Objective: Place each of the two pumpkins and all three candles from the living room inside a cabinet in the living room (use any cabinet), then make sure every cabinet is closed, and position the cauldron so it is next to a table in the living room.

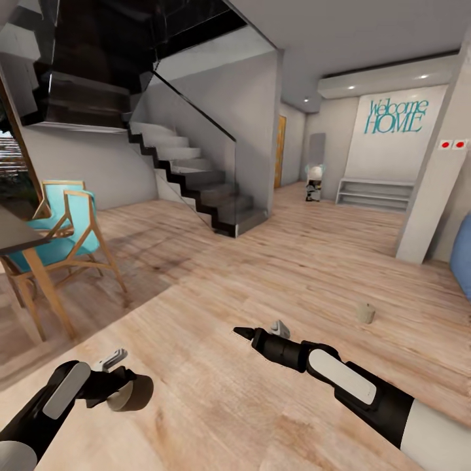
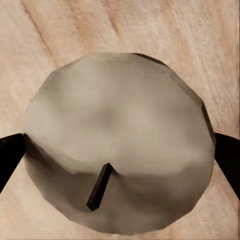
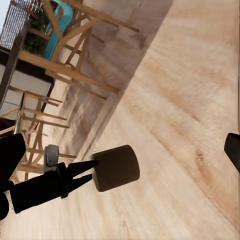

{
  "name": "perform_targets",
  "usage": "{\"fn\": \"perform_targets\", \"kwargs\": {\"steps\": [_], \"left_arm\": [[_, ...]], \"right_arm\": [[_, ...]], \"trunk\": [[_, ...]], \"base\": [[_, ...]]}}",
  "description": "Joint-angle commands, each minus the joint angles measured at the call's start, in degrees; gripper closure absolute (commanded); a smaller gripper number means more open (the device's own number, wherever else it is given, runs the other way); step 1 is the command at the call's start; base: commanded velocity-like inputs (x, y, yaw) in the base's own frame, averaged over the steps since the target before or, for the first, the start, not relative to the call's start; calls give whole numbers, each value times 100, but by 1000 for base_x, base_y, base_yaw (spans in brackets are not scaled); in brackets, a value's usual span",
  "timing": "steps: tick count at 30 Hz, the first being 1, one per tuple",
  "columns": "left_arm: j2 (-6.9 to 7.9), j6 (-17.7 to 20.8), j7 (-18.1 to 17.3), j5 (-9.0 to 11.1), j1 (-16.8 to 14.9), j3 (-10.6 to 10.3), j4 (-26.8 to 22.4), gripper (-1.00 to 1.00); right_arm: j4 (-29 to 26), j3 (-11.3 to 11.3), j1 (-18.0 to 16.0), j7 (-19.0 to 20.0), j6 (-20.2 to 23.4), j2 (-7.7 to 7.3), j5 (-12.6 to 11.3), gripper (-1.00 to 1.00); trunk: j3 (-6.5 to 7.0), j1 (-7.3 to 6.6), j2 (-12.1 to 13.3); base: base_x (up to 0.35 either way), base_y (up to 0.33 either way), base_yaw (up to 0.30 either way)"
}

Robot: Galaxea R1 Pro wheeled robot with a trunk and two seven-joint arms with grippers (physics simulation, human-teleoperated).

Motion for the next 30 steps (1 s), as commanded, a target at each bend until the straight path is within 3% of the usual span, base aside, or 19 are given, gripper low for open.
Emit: {"fn": "perform_targets", "kwargs": {"steps": [1,9,15,18,22,30], "left_arm": [[9,-3,54,73,-2,-18,-8,100],[5,-3,53,73,-2,-18,-7,100],[4,-3,53,73,-2,-18,-5,100],[4,-3,53,73,-2,-18,-5,100],[4,-3,54,73,-2,-18,-7,100],[7,-3,53,73,-2,-18,-10,100]], "right_arm": [[-8,11,-8,-35,-3,-4,-70,-100],[117,11,-8,-24,-4,0,-112,-100],[312,11,-8,110,2,-3,-297,-100],[338,5,-8,115,4,2,-431,-100],[344,-11,-8,130,2,-6,-866,-100],[354,-15,-8,150,13,-30,-977,-100]], "trunk": [[-1,2,-3],[43,2,-3],[70,2,-3],[72,2,-3],[55,2,-3],[-14,2,-3]], "base": [[332,0,-232],[331,0,-245],[330,0,-231],[330,0,-47],[329,0,57],[323,0,67]]}}
